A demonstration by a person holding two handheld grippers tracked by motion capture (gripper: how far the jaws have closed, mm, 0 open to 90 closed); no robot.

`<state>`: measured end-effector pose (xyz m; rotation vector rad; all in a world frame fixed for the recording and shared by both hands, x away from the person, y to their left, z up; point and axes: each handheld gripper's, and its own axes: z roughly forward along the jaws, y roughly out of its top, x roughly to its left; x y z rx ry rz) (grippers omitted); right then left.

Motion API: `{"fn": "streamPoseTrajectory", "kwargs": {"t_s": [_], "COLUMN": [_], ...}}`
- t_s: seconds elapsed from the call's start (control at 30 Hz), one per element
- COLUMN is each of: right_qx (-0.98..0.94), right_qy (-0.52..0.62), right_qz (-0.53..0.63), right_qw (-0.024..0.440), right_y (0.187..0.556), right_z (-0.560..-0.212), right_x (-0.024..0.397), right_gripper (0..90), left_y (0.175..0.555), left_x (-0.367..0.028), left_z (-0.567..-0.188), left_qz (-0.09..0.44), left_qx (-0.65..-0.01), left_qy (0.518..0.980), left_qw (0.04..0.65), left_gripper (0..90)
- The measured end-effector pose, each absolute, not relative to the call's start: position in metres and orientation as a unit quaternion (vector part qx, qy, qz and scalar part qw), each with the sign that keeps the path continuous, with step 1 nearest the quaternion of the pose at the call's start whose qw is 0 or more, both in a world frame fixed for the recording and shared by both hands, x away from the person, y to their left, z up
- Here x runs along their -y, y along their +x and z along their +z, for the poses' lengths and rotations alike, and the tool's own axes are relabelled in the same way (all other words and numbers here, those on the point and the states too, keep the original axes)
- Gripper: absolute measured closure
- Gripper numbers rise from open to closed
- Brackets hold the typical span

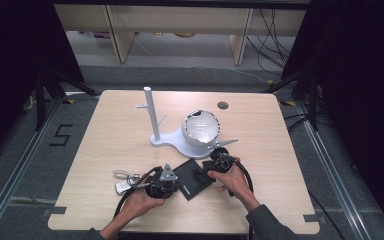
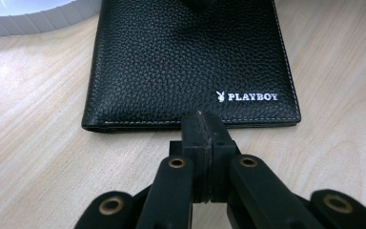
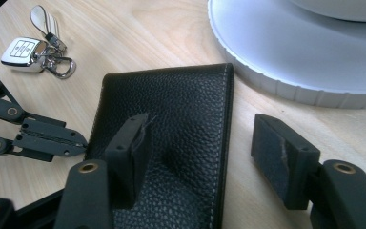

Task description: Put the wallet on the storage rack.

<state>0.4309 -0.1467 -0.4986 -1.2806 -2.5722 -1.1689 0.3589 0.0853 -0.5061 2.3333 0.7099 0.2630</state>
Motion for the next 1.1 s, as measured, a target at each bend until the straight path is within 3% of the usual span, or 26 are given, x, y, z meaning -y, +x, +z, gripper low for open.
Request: {"fn": "streamPoseTrajectory", "kwargs": {"t_s": [0.73,0.8,0.93,0.97,1.1], "right_qx": [0.785,0.771,0.737,0.755,0.765], "right_qy": [-0.470,-0.487,-0.491,-0.480,-0.458], "right_qz": [-0.396,-0.398,-0.432,-0.424,-0.425], "right_qw": [0.087,0.099,0.171,0.140,0.154], "right_y": [0.429,0.428,0.424,0.423,0.419], "right_z": [-0.508,-0.510,-0.515,-0.510,-0.497], "right_x": [0.152,0.155,0.150,0.146,0.142], "right_gripper": [50.1,56.5,64.0,63.4,68.7], "left_y": [0.357,0.356,0.356,0.356,0.356], "left_x": [-0.084,-0.083,-0.083,-0.083,-0.084], "left_z": [-0.506,-0.506,-0.507,-0.507,-0.507], "left_qz": [0.112,0.113,0.121,0.115,0.118], "left_qx": [-0.267,-0.262,-0.265,-0.265,-0.265], "left_qy": [0.896,0.898,0.896,0.896,0.896], "left_qw": [0.337,0.335,0.335,0.337,0.336], "left_gripper": [89.2,89.3,89.2,89.2,89.2]}}
